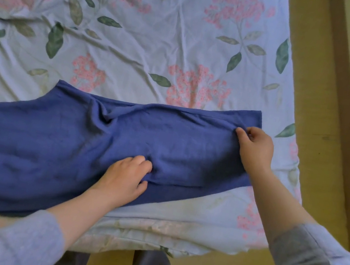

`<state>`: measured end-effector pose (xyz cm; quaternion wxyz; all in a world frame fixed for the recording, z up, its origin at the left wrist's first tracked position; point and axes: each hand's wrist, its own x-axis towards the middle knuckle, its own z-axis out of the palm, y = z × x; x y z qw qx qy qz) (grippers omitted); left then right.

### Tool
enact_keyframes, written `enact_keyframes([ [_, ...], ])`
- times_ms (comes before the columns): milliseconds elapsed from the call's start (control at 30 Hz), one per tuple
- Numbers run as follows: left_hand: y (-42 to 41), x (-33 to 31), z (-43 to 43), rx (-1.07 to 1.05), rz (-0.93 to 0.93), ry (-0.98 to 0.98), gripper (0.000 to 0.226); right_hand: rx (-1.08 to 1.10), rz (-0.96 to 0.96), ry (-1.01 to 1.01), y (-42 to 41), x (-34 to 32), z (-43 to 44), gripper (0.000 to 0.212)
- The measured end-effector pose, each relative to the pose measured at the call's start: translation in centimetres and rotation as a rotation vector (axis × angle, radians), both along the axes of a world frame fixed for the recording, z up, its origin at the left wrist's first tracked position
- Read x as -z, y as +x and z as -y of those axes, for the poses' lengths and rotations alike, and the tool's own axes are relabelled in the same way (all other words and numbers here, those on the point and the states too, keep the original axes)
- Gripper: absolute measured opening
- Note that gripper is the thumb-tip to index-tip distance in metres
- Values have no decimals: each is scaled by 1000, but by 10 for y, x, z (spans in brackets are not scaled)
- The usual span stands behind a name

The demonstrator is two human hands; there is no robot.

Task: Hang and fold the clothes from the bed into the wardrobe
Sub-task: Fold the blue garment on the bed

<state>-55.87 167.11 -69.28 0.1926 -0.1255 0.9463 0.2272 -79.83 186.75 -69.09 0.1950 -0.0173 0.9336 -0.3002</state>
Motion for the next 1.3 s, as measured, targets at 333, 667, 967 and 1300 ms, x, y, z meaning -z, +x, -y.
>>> enact_keyframes([
  [333, -3, -2, -11, 132, 62, 283, 21, 55, 156, -33, -12, 10, -26, 24],
  [667, -99, -4, -8, -192, -172, 107, 45, -33, 53, -115, 17, 1, -60, 40],
  [967, -147, 8, 14, -218, -57, 46, 9, 65, 231, -171, -17, 4, -29, 44],
  [1300, -176, 18, 16, -300, -217, 145, 10, 191, 16, -61, -32, 22, -8, 19],
])
